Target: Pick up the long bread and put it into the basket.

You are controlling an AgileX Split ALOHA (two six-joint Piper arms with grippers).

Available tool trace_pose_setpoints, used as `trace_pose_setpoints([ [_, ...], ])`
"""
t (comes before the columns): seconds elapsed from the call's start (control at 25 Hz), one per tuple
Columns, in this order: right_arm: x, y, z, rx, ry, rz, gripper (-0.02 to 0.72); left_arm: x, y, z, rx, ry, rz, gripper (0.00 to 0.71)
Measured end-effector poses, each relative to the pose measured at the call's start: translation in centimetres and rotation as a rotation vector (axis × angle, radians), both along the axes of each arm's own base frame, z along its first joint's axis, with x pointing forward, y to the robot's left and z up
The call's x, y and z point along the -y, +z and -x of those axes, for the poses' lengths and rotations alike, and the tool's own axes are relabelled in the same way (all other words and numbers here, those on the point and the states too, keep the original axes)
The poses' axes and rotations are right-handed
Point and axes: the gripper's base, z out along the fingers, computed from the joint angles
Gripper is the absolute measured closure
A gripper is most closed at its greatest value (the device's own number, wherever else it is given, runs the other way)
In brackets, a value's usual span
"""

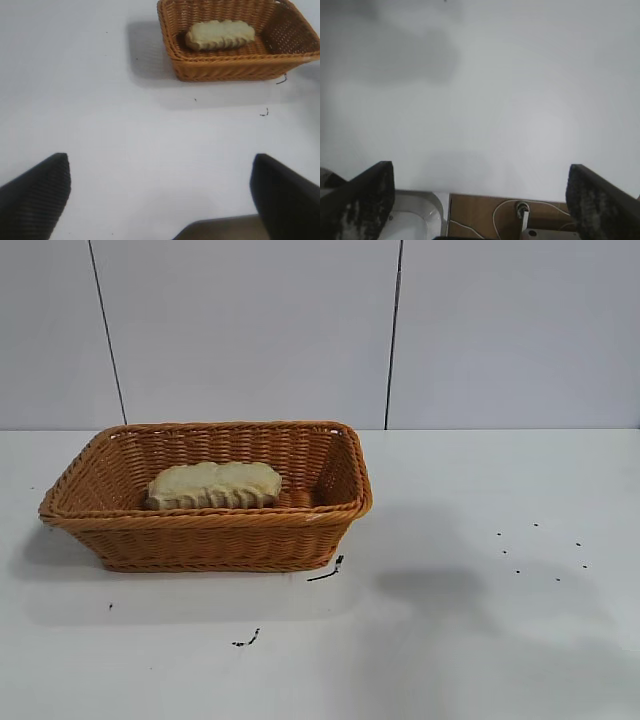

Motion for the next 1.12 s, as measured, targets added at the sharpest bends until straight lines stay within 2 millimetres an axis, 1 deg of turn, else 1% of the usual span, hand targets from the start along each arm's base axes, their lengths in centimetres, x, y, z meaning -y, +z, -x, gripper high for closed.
trace_pose_setpoints([
  [0.12,-0.2,0.9,2.3,0.233,0.002,-0.004,0.038,0.0,0.0,0.0,0.0,0.0,0.0,0.012],
  [0.2,-0.3,1.4,3.8,0.339,0.004,-0.004,0.038,0.0,0.0,0.0,0.0,0.0,0.0,0.012],
  [0.36,-0.4,1.9,6.3,0.505,0.006,0.001,0.038,0.0,0.0,0.0,0.0,0.0,0.0,0.012],
  [0.52,-0.5,2.1,8.2,0.633,0.008,0.005,0.038,0.0,0.0,0.0,0.0,0.0,0.0,0.012],
  [0.64,-0.5,2.1,8.7,0.665,0.01,0.005,0.038,0.0,0.0,0.0,0.0,0.0,0.0,0.012],
  [1.12,-0.5,2.1,8.7,0.666,0.041,-0.005,0.038,0.0,0.0,0.0,0.0,0.0,0.0,0.012],
])
